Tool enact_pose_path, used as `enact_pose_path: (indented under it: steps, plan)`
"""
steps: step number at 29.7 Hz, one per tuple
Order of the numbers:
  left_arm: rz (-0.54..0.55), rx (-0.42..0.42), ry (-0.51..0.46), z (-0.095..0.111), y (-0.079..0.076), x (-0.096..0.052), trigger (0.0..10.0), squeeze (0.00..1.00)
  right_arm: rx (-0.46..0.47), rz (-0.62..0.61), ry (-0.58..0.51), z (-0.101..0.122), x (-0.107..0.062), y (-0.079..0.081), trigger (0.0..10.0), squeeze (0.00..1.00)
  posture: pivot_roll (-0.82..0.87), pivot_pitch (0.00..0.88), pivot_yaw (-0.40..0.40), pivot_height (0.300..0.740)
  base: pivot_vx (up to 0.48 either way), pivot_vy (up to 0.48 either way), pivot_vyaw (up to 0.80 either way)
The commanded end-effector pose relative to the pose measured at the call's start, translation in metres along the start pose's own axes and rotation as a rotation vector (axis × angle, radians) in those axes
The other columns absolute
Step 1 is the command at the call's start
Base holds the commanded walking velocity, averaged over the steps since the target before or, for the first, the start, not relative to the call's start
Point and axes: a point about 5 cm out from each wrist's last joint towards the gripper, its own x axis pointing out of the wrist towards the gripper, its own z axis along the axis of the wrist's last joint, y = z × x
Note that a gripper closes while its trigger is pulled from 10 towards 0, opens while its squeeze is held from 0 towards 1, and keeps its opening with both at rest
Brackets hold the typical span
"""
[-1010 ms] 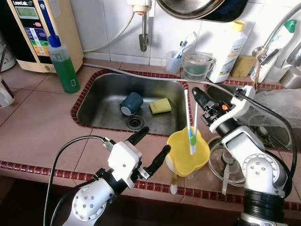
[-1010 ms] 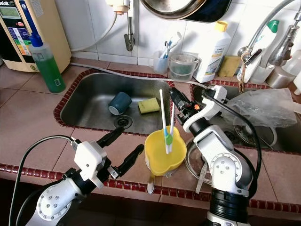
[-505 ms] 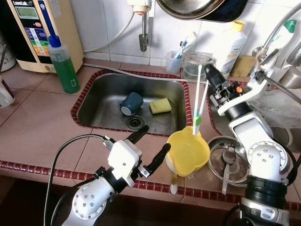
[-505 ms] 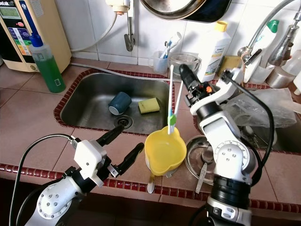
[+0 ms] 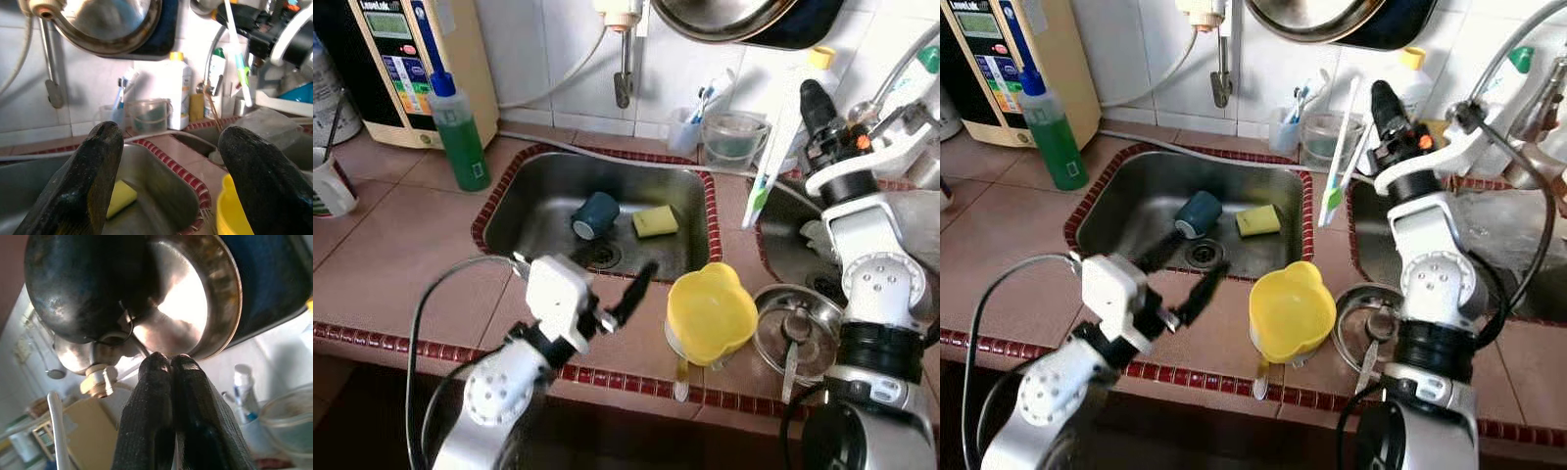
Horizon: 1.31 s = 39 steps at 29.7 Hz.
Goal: Kitchen organization
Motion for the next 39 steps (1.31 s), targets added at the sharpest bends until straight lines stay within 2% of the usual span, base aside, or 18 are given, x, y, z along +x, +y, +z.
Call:
enact_pose_path:
  steps: [1, 8, 20, 30, 39]
  plan:
    - [0.027, -0.027, 0.001, 0.002, 0.004, 0.003, 10.0, 0.00, -0.053, -0.006, 0.013, 0.000, 0.006, -0.002, 10.0, 0.00, -0.06, 0.026, -0.036, 0.740, 0.000, 0.000, 0.00]
    - [0.085, -0.070, -0.010, 0.010, 0.013, 0.008, 10.0, 0.00, -0.238, 0.035, 0.101, -0.017, 0.011, -0.003, 10.0, 0.00, -0.07, 0.053, -0.034, 0.740, 0.000, 0.000, 0.00]
    - [0.010, -0.094, 0.015, 0.019, 0.001, 0.001, 10.0, 0.00, -0.295, 0.042, 0.146, -0.024, 0.013, -0.015, 10.0, 0.00, -0.06, 0.127, -0.019, 0.740, 0.000, 0.000, 0.00]
    - [-0.031, -0.115, 0.049, 0.026, -0.010, -0.010, 10.0, 0.00, -0.312, 0.064, 0.158, -0.027, 0.018, -0.013, 10.0, 0.00, -0.04, 0.197, -0.011, 0.740, 0.000, 0.000, 0.00]
    - [-0.045, -0.144, 0.077, 0.034, -0.019, -0.020, 10.0, 0.00, -0.298, 0.103, 0.161, -0.030, 0.022, -0.006, 10.0, 0.00, -0.02, 0.253, -0.015, 0.740, 0.000, 0.000, 0.00]
